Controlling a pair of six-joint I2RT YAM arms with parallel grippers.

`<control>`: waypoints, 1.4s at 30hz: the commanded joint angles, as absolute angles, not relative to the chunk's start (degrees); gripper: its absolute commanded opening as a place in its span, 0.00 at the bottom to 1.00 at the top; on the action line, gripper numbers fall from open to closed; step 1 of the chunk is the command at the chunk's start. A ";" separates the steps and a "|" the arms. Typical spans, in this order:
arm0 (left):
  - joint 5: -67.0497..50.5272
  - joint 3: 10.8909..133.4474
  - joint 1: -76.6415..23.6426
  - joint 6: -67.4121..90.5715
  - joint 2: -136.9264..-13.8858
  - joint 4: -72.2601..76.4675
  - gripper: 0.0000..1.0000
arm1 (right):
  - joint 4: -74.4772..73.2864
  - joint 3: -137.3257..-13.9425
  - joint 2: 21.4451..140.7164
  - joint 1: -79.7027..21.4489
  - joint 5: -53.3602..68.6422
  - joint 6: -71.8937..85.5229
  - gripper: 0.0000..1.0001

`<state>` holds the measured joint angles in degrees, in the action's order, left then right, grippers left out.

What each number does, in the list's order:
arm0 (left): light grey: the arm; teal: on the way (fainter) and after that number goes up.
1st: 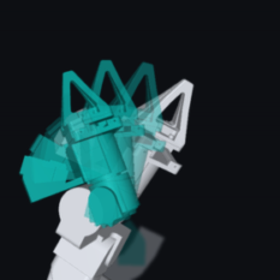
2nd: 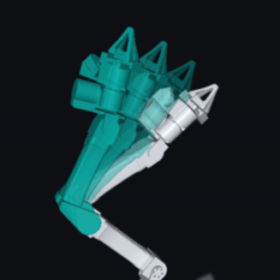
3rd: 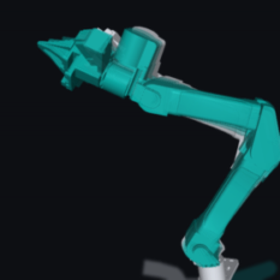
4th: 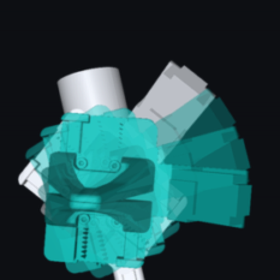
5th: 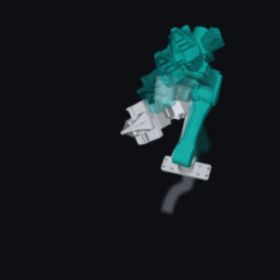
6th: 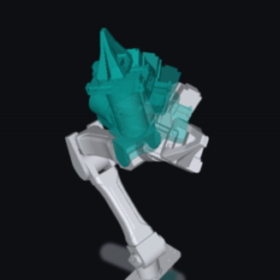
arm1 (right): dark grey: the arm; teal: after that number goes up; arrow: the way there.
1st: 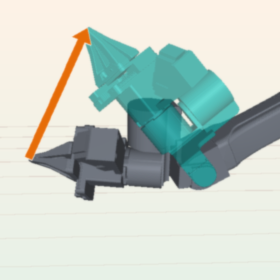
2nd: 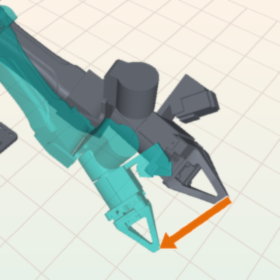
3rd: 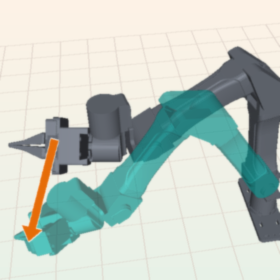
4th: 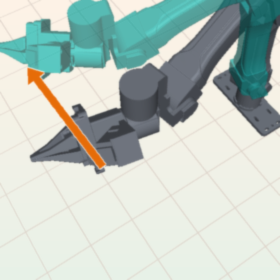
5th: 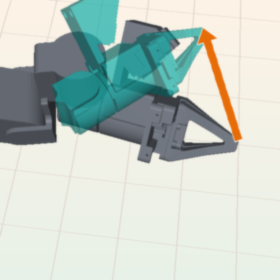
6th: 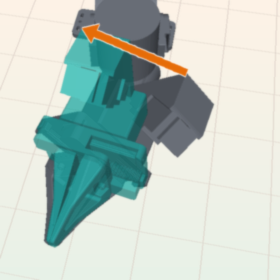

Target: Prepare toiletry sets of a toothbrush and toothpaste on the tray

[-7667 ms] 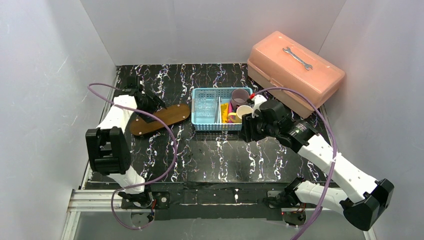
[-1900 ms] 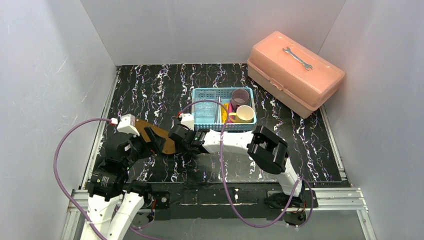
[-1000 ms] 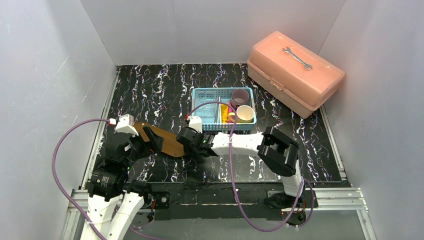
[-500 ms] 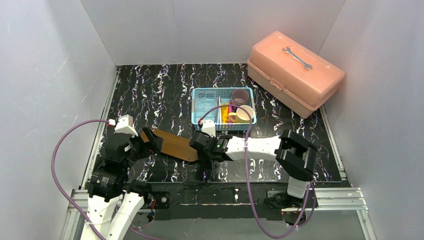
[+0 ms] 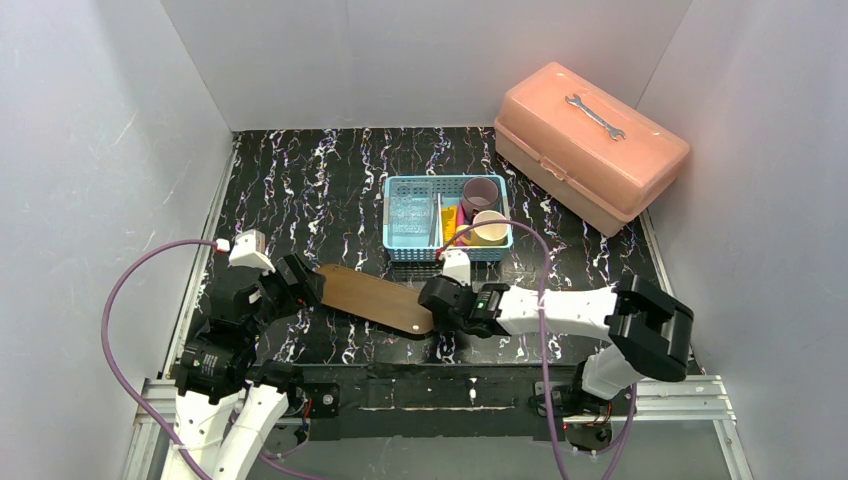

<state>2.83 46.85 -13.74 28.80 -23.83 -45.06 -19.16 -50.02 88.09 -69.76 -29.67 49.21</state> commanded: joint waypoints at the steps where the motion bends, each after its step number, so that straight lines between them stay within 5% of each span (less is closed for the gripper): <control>1: 4.07 46.67 -13.97 29.00 -23.48 -45.97 0.84 | -26.55 -44.57 83.74 -68.36 -31.45 48.81 0.52; 17: 4.33 46.58 -13.97 29.09 -24.60 -45.99 0.84 | -32.35 -36.53 67.78 -57.01 -30.78 45.76 0.53; 22: 4.14 46.59 -13.97 29.09 -25.22 -45.90 0.85 | -28.95 -39.36 64.71 -56.69 -21.86 43.65 0.53; 42: 3.25 46.49 -13.97 28.83 -25.29 -45.36 0.89 | -22.15 -44.13 74.36 -58.53 -16.52 44.77 0.52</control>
